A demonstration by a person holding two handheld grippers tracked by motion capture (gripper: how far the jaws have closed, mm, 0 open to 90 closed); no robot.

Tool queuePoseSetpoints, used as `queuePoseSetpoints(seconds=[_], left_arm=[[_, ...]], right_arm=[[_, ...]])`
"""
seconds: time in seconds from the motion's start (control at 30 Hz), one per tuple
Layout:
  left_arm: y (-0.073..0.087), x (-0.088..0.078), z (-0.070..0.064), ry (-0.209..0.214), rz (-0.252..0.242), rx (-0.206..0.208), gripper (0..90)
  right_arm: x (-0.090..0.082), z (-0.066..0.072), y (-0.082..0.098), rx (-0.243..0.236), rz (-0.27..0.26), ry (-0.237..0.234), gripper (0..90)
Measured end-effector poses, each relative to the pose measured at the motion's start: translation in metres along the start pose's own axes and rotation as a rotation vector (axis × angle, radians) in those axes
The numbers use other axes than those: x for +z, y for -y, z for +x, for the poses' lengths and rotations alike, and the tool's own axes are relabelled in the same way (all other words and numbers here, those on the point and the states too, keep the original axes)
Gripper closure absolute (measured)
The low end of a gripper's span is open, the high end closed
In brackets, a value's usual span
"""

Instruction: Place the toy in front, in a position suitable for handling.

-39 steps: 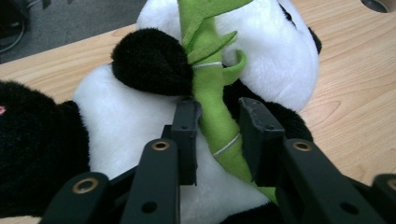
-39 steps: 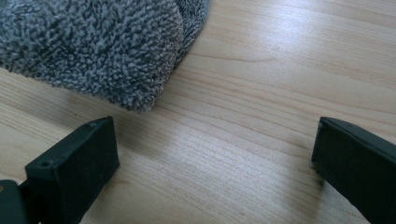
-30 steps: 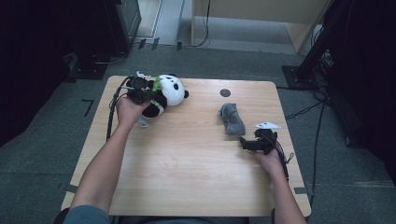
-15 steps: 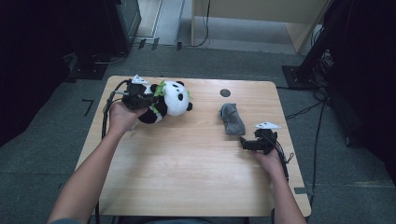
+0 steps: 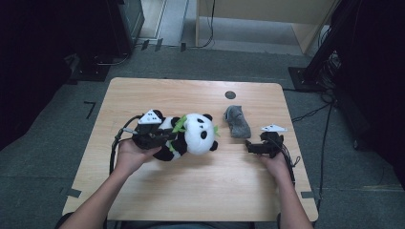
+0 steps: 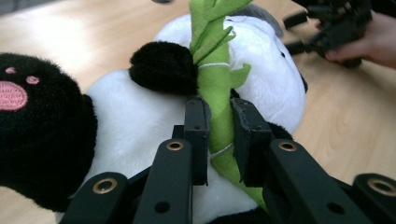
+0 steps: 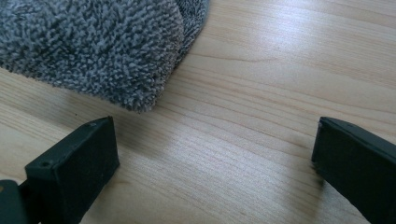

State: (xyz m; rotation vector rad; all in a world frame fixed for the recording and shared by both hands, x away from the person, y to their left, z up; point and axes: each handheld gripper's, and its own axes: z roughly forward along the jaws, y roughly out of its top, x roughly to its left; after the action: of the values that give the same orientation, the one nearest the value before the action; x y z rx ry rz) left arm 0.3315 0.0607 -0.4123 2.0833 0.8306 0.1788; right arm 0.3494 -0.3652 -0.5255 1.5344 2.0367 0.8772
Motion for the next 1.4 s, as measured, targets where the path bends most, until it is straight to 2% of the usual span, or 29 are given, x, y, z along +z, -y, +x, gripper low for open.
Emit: queuePoseSetpoints(seconds=[0.03, 0.13, 0.33, 0.43, 0.57, 0.63, 0.77, 0.93, 1.0, 1.1, 1.2, 1.23, 1.3, 1.33, 1.4], left_arm=[[0.003, 0.003, 0.000, 0.011, 0.005, -0.001, 77.5], [0.008, 0.010, 0.002, 0.011, 0.023, 0.005, 77.2], [0.011, 0.010, 0.001, 0.019, 0.006, 0.002, 72.3], [0.013, 0.008, 0.000, 0.023, -0.024, 0.000, 62.9], [0.013, 0.003, -0.004, -0.007, -0.029, 0.012, 44.5], [0.014, 0.000, -0.005, -0.015, -0.027, 0.009, 39.8], [0.016, -0.011, -0.008, -0.022, -0.038, 0.001, 36.3], [0.022, -0.029, -0.012, -0.053, -0.033, -0.039, 38.2], [0.026, -0.038, -0.016, -0.079, -0.034, -0.031, 41.2], [0.032, -0.052, -0.025, -0.088, -0.052, -0.028, 45.2], [0.038, -0.062, -0.036, -0.109, -0.078, -0.020, 54.6], [0.039, -0.065, -0.039, -0.106, -0.079, -0.021, 61.3], [0.040, -0.067, -0.042, -0.101, -0.084, -0.023, 68.7], [0.041, -0.069, -0.050, -0.095, -0.089, -0.007, 73.5], [0.042, -0.066, -0.057, -0.072, -0.076, 0.000, 77.5]], right_arm=[[0.000, 0.000, 0.000, 0.001, 0.000, 0.000, 0.3], [0.000, 0.000, 0.000, 0.001, 0.001, 0.000, 0.3], [0.000, 0.000, 0.000, 0.002, 0.001, 0.000, 0.3], [0.000, 0.000, 0.000, 0.002, 0.000, 0.000, 0.3], [0.000, 0.000, 0.000, 0.002, 0.001, 0.001, 0.3], [0.000, 0.000, 0.000, 0.002, 0.001, 0.001, 0.3], [0.000, 0.000, 0.000, 0.002, 0.001, 0.001, 0.3], [0.000, 0.000, 0.000, 0.003, 0.001, 0.002, 0.3], [0.000, 0.000, 0.000, 0.003, 0.000, 0.002, 0.3], [0.000, 0.000, 0.000, 0.003, 0.001, 0.002, 0.3], [0.000, 0.000, 0.000, 0.003, 0.002, 0.002, 0.3], [0.000, 0.000, 0.000, 0.003, 0.002, 0.002, 0.3], [0.000, 0.000, 0.000, 0.004, 0.002, 0.003, 0.3], [0.000, 0.001, 0.000, 0.004, 0.002, 0.003, 0.3], [0.000, 0.001, 0.000, 0.004, 0.002, 0.004, 0.3]])
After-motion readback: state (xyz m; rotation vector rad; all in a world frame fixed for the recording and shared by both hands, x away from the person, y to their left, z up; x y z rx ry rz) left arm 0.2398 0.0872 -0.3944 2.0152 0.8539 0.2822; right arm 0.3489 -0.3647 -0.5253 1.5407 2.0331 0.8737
